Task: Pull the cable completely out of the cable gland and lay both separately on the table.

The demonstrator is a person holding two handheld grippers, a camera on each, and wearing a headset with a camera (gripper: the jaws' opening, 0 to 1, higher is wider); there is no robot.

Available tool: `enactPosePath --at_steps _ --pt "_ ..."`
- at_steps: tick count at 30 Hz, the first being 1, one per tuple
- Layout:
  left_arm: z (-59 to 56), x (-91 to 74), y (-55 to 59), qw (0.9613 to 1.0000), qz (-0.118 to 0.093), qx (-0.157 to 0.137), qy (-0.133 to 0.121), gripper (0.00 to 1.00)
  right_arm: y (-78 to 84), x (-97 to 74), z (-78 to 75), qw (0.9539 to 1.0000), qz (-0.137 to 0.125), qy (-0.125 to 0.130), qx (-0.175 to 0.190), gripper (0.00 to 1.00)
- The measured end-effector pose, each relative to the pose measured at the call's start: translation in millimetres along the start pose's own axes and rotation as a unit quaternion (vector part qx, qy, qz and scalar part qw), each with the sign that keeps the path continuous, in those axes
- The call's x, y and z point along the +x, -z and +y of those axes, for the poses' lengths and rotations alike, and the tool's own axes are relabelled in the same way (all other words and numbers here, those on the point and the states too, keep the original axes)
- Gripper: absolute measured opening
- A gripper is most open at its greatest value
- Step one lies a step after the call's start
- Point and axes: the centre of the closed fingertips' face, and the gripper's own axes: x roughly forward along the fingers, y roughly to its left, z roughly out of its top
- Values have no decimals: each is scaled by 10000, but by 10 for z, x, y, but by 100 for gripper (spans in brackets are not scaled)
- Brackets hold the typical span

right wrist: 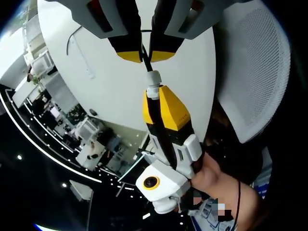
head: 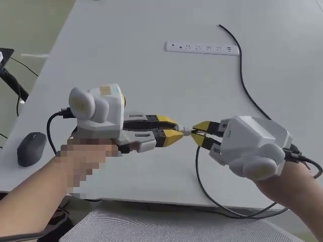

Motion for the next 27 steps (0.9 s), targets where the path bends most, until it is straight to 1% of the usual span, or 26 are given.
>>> enactPosePath --at_steps 2,8,15,20,24,27 --pt "-4 -6 -8 10000 -6 -4 -3 15 43 -5 -12 10000 57 19 0 0" --pt "-8 -16 -16 10000 -40 -14 -4 15 167 -21 -63 9996 162 93 208 0" --pt "-7 -26 -6 10000 -64 -31 -2 15 313 -27 -79 9986 278 137 424 0" --pt "6 -43 -22 9999 -129 -75 -7 15 418 -50 -107 9977 358 188 542 0" --pt "18 -69 -42 9997 -213 -142 -25 15 508 -67 -112 9972 431 227 574 0" --pt "30 -78 -23 9997 -184 -126 -59 15 545 -82 -110 9974 441 244 506 0"
